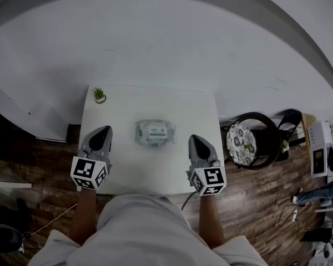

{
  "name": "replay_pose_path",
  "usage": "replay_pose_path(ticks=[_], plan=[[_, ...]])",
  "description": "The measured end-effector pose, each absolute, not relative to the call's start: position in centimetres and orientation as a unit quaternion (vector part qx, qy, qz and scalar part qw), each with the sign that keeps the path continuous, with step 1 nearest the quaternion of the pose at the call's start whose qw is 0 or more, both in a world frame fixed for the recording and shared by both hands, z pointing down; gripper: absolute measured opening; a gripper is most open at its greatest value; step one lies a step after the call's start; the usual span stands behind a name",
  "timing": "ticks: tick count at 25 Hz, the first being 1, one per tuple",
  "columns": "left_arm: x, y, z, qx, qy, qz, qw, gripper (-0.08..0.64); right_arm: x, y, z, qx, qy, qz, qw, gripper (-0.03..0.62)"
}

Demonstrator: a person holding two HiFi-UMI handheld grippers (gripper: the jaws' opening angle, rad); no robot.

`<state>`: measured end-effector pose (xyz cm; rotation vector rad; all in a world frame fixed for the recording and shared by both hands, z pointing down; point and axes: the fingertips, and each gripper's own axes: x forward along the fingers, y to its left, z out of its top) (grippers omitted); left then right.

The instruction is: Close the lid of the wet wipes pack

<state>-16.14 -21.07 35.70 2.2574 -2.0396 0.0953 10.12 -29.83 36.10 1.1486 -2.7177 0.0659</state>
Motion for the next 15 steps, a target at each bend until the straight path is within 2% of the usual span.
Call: replay_pose_path(ticks=[15], plan=[[-17.1, -21.4, 34.2, 0.73, -0.682, 0.028, 0.029, 0.006, 10.2, -30.6, 34.2, 0.399, -0.914, 0.009, 0.077, 0.003]])
